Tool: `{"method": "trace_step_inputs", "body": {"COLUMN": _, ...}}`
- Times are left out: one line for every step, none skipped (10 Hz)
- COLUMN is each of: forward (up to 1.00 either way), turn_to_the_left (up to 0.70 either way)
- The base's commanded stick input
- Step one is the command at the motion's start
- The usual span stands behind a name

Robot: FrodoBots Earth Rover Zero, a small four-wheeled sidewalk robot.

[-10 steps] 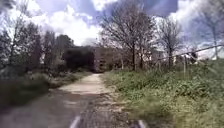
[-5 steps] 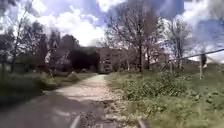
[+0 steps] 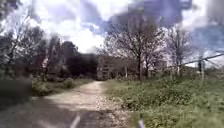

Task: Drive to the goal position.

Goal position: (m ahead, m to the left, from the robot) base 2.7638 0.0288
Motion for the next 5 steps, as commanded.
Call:
{"method": "trace_step_inputs", "body": {"forward": 1.0, "turn_to_the_left": 0.0}}
{"method": "trace_step_inputs", "body": {"forward": 1.0, "turn_to_the_left": -0.01}}
{"method": "trace_step_inputs", "body": {"forward": 1.0, "turn_to_the_left": -0.03}}
{"method": "trace_step_inputs", "body": {"forward": 1.0, "turn_to_the_left": -0.06}}
{"method": "trace_step_inputs", "body": {"forward": 1.0, "turn_to_the_left": -0.09}}
